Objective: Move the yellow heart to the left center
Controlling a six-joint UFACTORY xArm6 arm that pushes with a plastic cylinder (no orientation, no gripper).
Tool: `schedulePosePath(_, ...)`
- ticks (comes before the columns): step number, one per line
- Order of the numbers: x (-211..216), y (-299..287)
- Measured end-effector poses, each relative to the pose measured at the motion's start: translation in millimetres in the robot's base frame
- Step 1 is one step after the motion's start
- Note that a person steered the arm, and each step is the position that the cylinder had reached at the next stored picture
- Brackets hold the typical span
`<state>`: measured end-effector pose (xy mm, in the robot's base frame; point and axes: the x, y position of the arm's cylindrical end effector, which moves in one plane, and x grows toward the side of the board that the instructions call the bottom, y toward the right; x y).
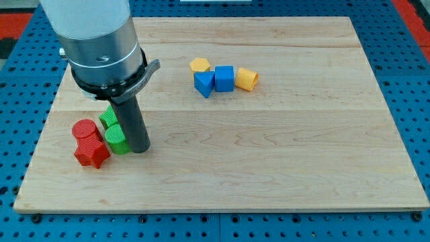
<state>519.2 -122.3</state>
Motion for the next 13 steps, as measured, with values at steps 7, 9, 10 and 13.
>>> schedulePosePath(7,-67.0,45.2)
schedulePosePath(9,-72.5,48.6)
schedulePosePath(10,-72.1,49.2)
schedulePosePath(13,-78.3,142.0)
